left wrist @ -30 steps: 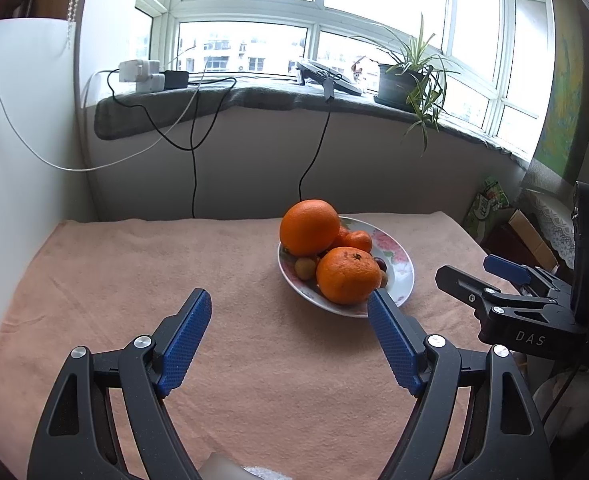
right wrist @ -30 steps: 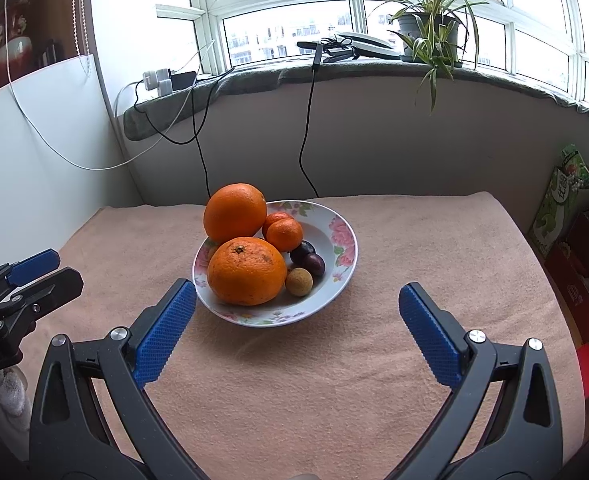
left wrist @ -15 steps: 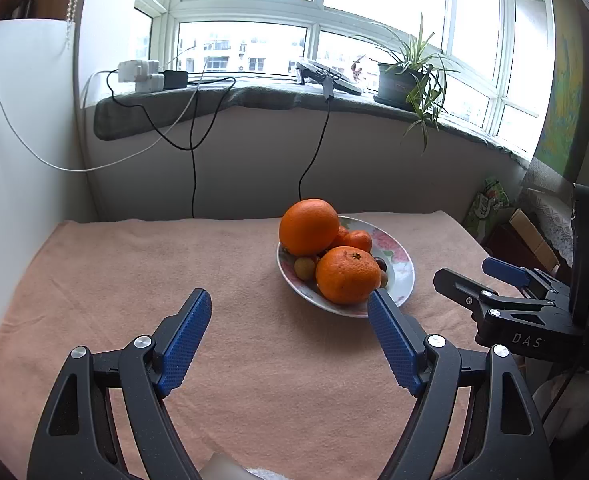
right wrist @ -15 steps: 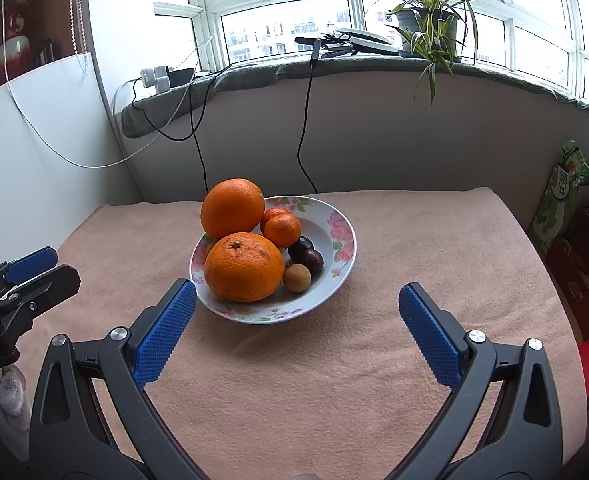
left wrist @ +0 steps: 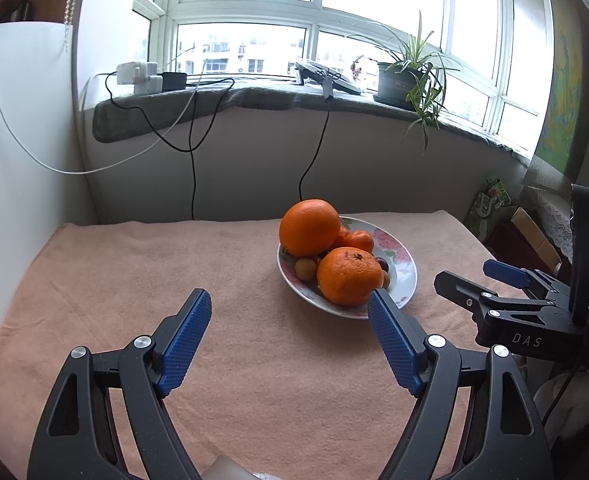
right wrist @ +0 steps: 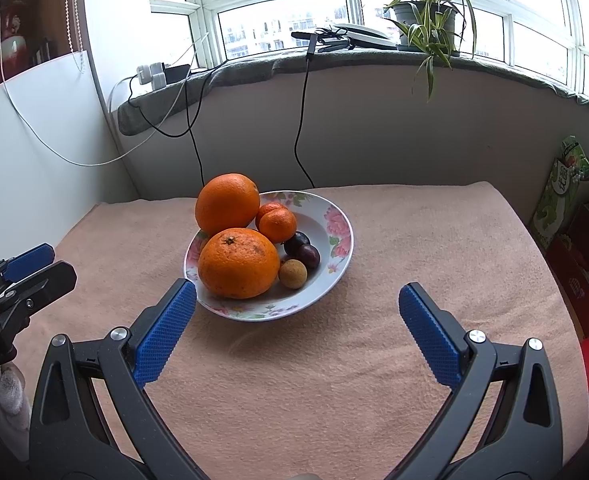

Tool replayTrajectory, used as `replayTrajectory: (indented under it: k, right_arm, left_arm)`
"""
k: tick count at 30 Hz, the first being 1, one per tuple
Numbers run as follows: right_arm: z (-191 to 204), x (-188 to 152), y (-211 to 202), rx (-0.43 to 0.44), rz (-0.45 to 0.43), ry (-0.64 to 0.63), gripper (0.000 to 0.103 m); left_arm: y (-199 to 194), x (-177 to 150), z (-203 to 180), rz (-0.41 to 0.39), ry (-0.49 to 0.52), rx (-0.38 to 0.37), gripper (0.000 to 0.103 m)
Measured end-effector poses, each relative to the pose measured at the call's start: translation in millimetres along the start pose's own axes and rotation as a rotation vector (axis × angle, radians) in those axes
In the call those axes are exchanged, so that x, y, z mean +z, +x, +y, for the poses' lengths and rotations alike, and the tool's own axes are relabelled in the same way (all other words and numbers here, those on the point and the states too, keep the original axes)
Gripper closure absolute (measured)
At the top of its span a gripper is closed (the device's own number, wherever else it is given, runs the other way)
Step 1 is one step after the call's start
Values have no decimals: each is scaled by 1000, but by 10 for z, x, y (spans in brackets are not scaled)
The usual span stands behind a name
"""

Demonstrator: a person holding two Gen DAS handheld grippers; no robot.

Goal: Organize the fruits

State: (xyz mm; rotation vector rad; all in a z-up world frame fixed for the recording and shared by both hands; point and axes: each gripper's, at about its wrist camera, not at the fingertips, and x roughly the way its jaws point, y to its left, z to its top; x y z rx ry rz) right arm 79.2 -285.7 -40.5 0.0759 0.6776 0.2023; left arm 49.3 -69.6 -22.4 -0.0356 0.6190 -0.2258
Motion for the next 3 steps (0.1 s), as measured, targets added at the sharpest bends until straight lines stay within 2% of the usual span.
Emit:
replayTrajectory:
  k: [3]
  right_arm:
    - [-12, -2, 19, -3, 4, 2, 0]
  left_arm:
    - [9, -7, 0, -2, -2, -3, 22]
